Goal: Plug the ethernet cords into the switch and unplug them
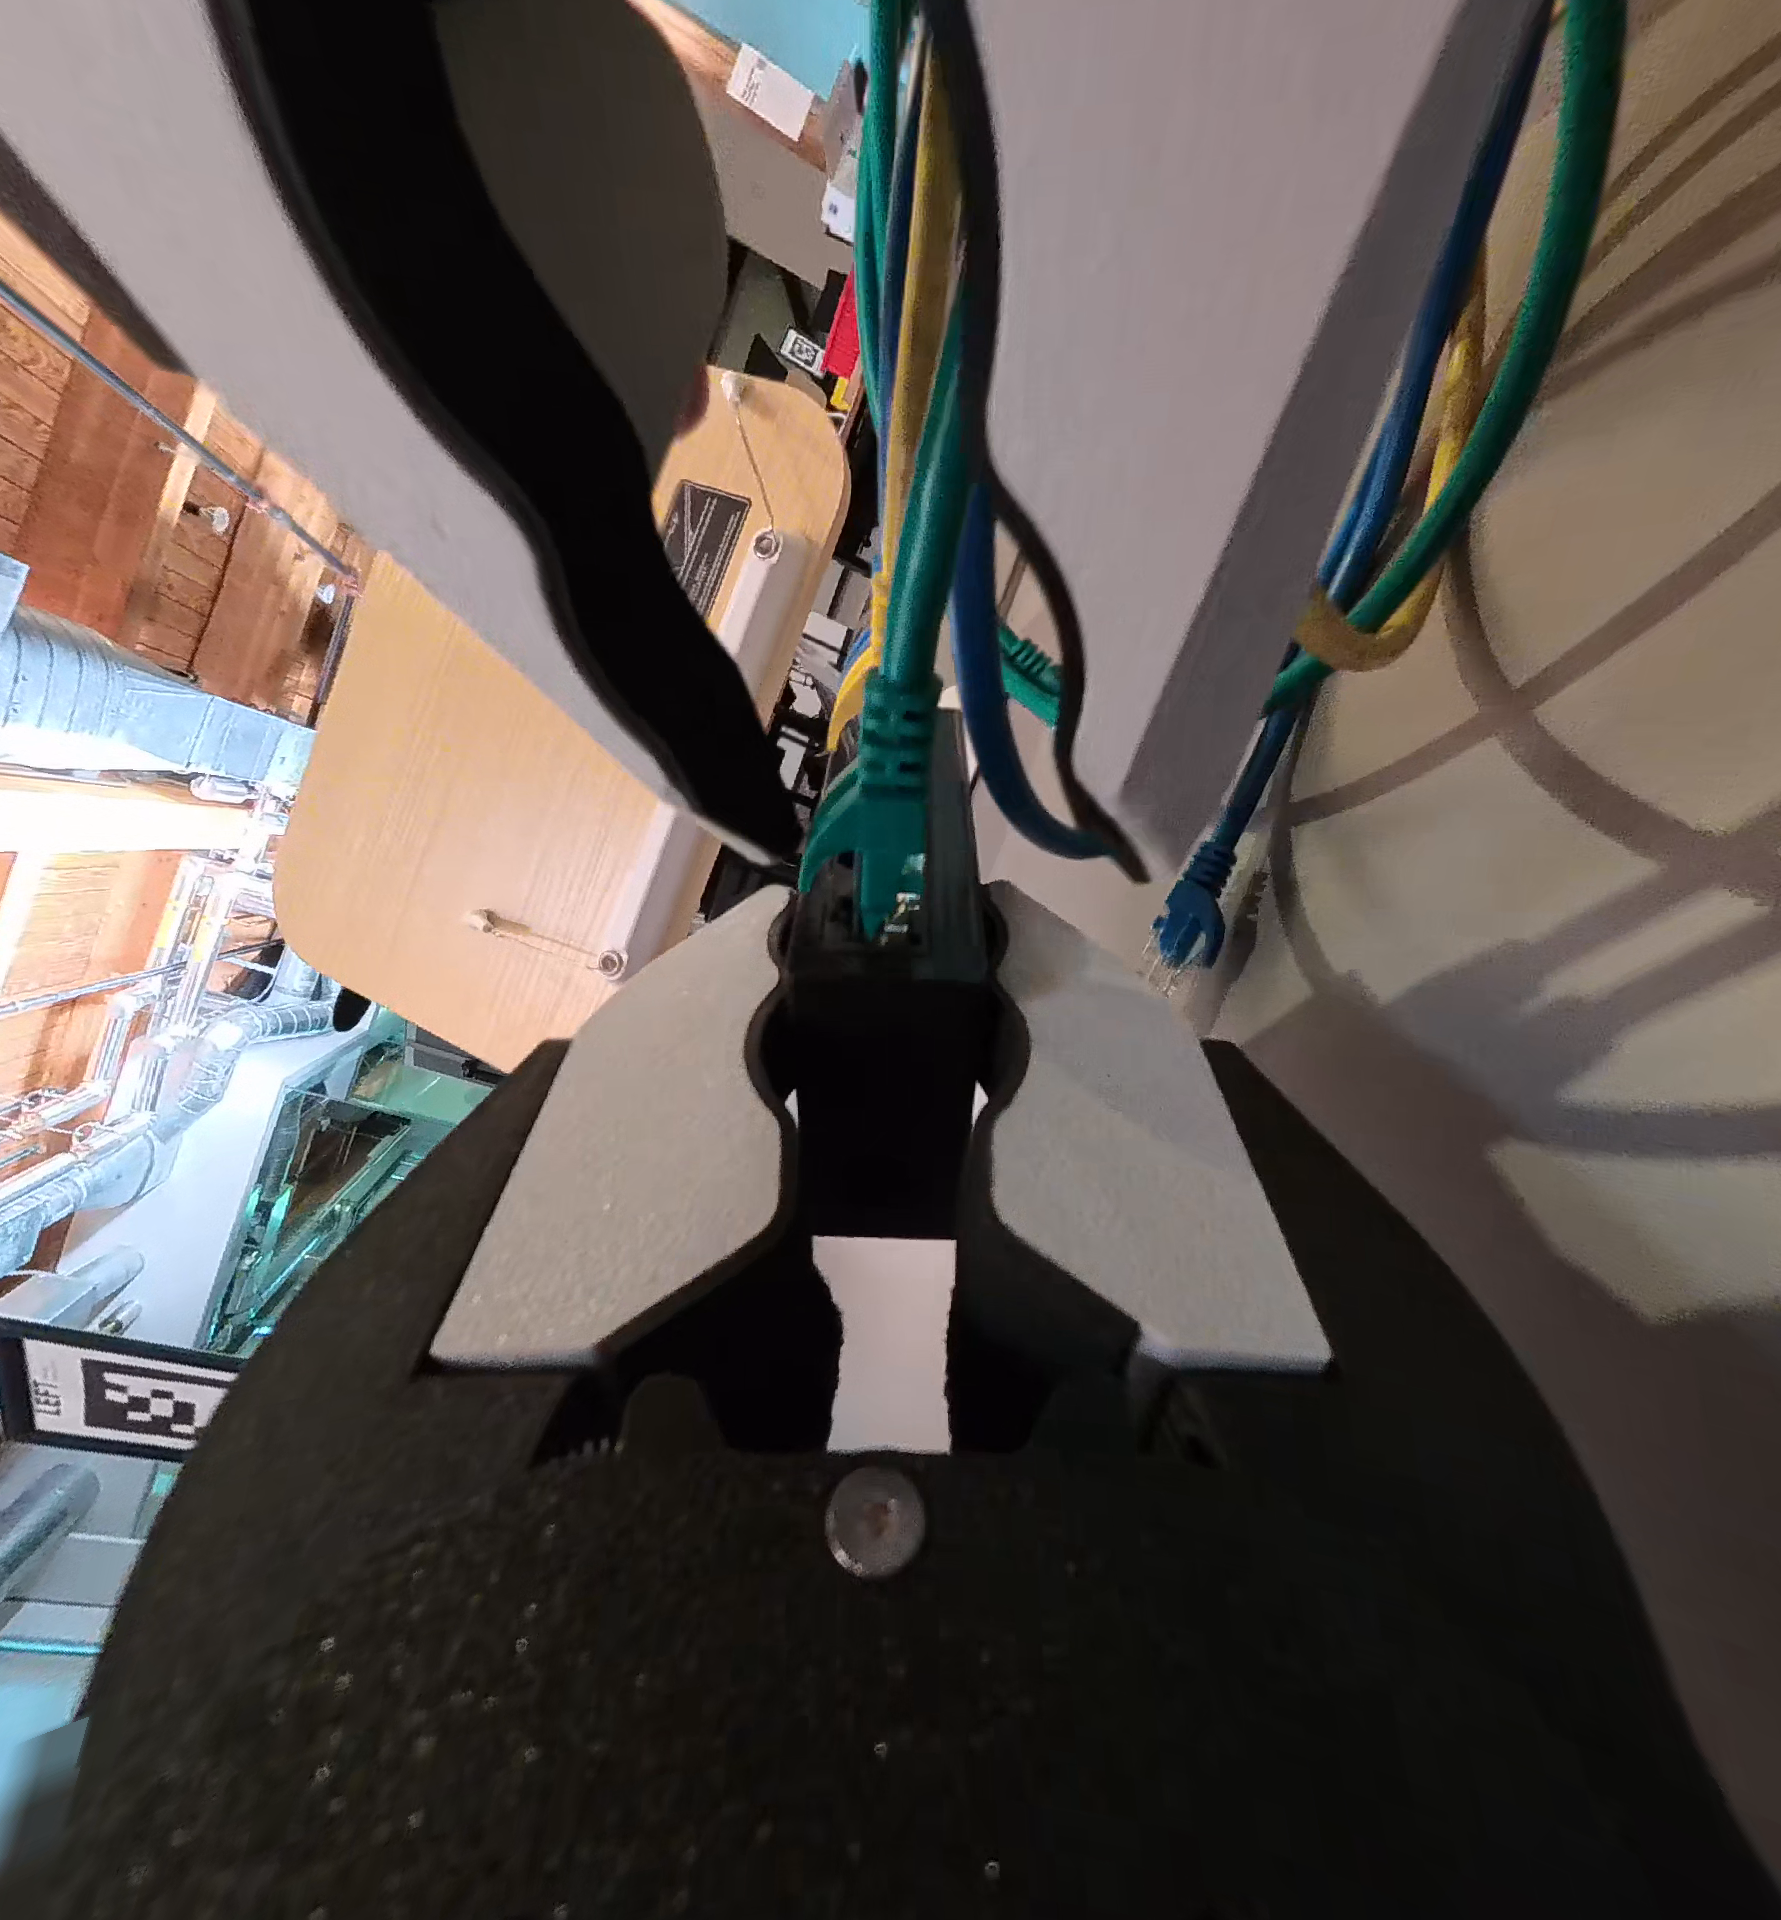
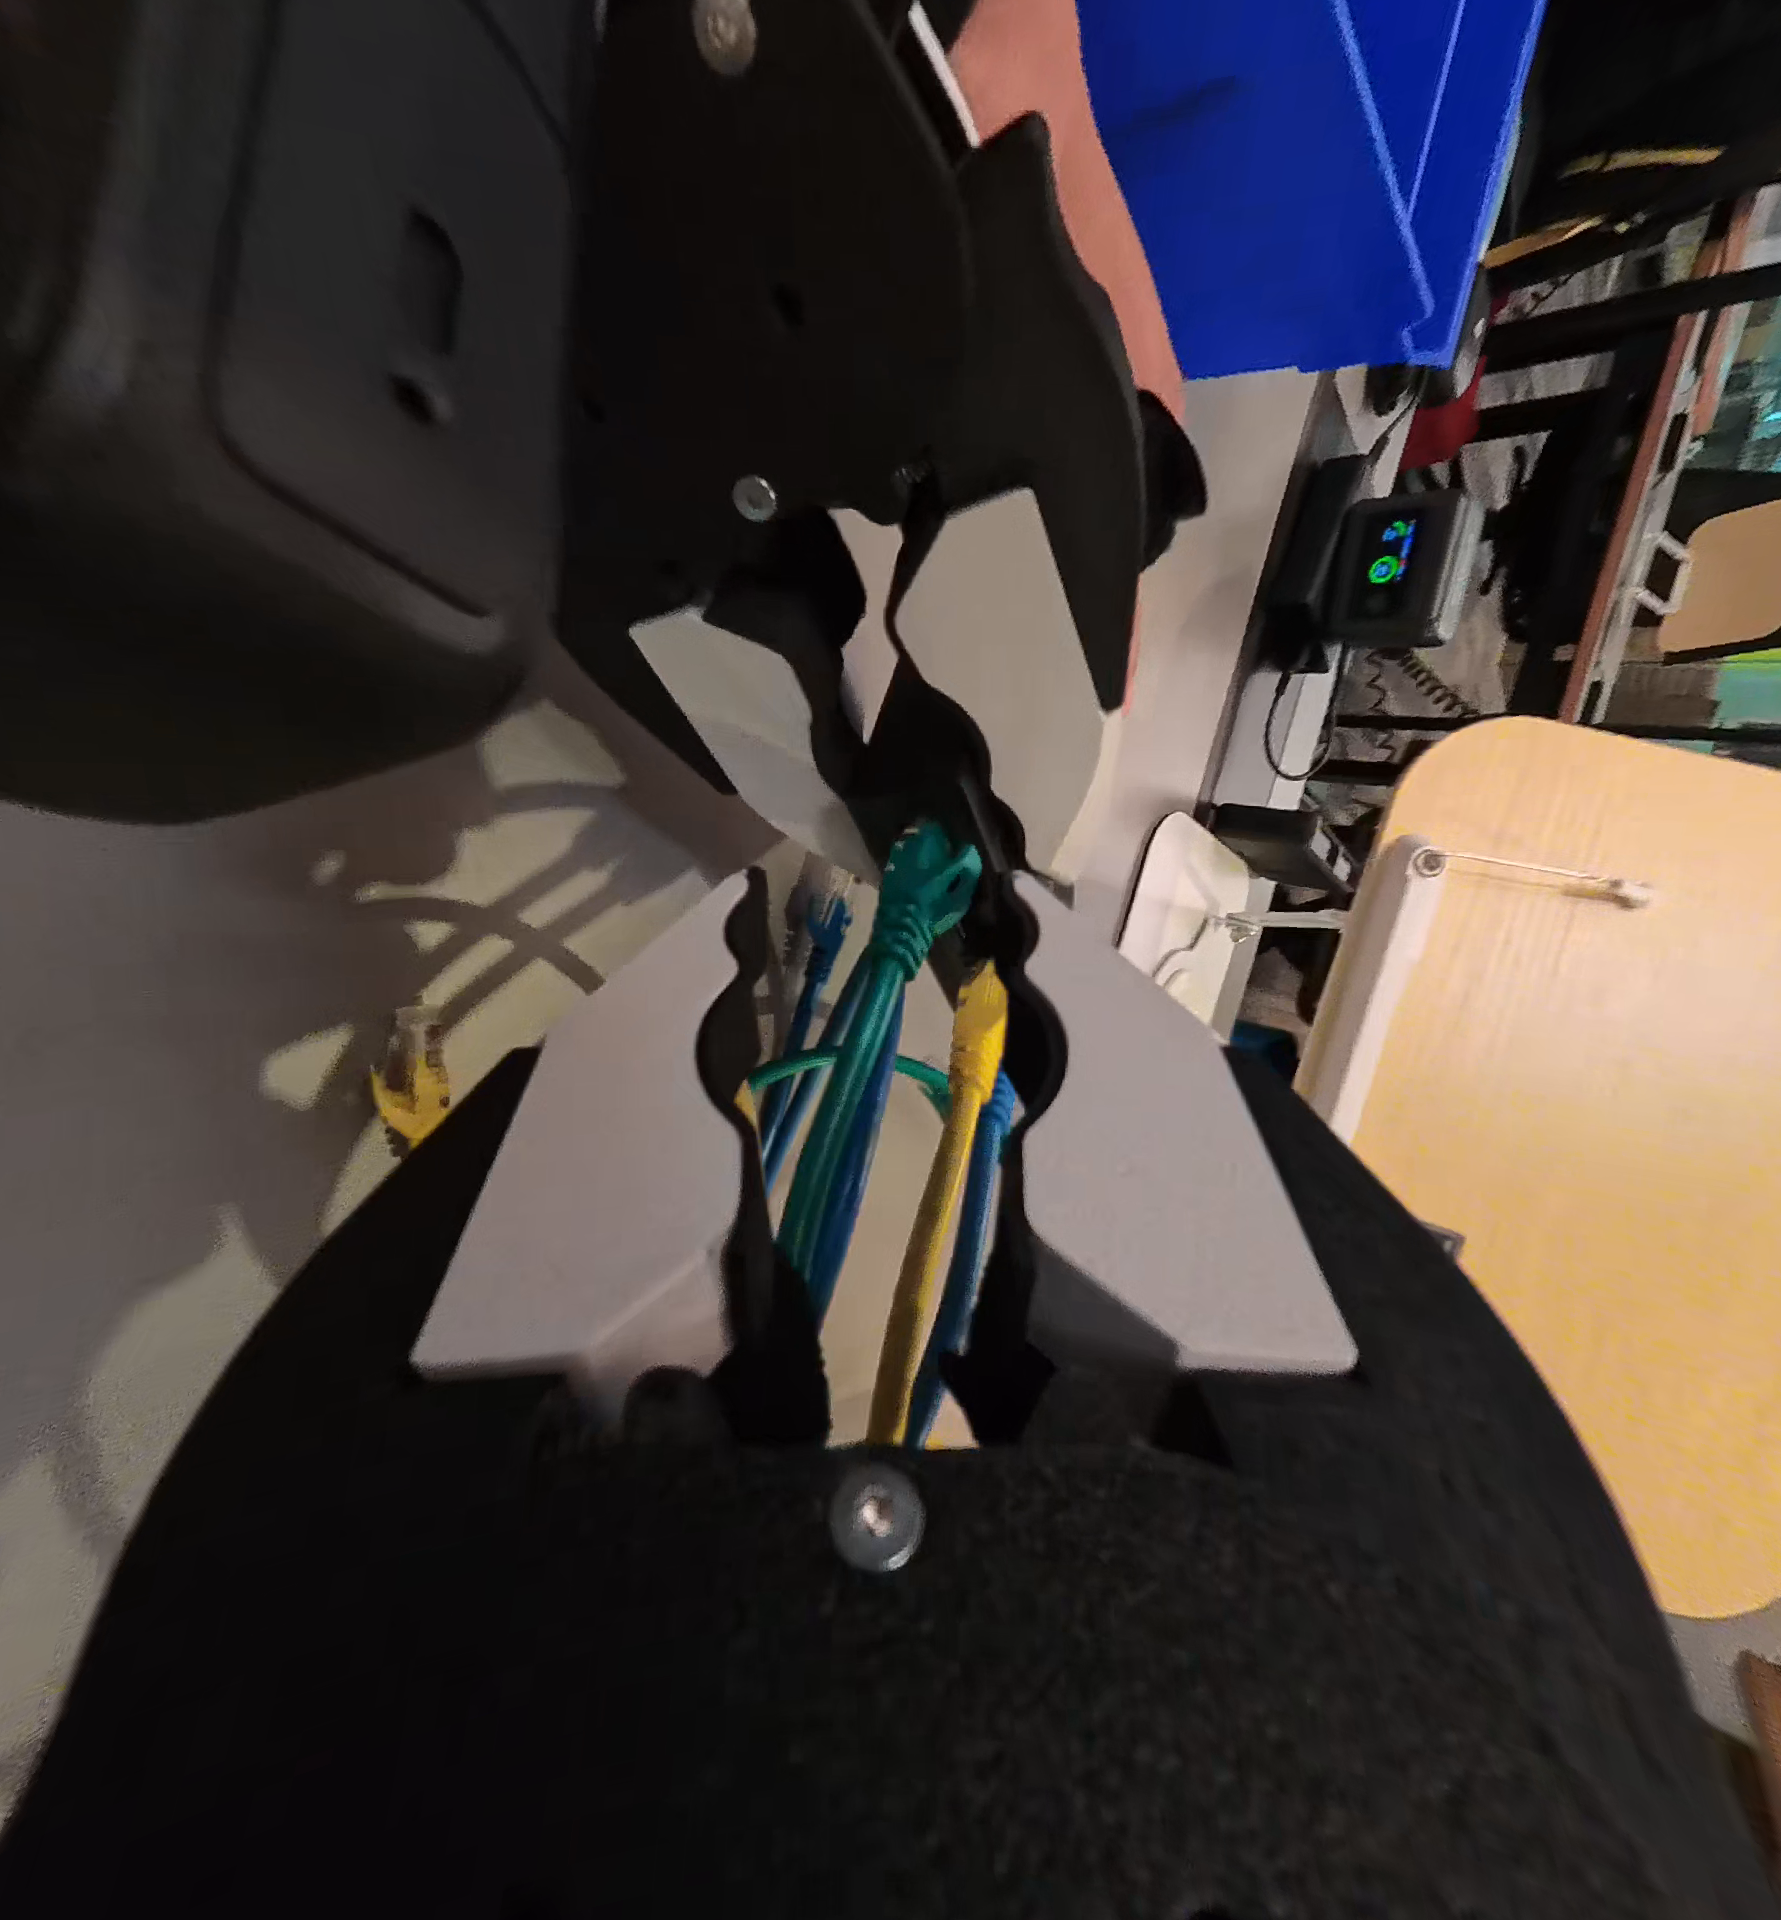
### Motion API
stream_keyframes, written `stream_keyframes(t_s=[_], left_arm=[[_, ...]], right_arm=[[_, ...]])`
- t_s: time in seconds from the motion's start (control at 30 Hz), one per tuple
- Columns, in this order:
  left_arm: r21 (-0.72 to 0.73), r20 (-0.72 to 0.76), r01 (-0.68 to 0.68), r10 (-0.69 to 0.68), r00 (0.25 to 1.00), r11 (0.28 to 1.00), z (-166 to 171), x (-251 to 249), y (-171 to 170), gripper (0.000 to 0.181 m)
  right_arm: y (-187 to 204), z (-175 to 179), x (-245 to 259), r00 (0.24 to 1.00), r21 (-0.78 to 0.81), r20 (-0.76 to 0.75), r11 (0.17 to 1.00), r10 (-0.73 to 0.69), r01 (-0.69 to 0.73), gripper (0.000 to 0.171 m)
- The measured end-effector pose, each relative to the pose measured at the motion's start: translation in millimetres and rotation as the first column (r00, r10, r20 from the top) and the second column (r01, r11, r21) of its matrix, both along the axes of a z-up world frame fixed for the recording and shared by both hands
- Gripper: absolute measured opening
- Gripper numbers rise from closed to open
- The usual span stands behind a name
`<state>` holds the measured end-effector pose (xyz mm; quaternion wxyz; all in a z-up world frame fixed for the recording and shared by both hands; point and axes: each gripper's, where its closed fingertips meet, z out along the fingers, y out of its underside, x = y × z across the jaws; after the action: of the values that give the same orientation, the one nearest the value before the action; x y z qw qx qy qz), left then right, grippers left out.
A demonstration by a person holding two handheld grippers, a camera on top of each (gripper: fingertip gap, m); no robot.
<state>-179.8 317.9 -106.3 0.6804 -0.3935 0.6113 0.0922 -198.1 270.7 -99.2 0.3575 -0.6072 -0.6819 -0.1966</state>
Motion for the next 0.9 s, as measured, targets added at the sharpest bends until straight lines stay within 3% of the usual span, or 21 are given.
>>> stream_keyframes(t_s=[0.33,0.63,0.9], left_arm=[[-0.034,0.005,-0.017,0.017,1.0,0.999,0.1,1.2,1.0,0.029],[0.007,-0.022,-0.036,0.036,0.999,0.999,-0.4,-0.1,0.7,0.029],[0.018,-0.009,-0.069,0.069,0.998,0.997,4.3,-3.2,2.6,0.03]], right_arm=[[7.8,7.7,-3.4,0.993,0.227,0.088,0.969,0.078,-0.096,0.021],[10.6,6.3,-3.8,0.988,0.267,0.117,0.955,0.103,-0.131,0.014],[12.0,8.8,-4.4,0.997,0.271,0.05,0.96,0.062,-0.073,0.012]])
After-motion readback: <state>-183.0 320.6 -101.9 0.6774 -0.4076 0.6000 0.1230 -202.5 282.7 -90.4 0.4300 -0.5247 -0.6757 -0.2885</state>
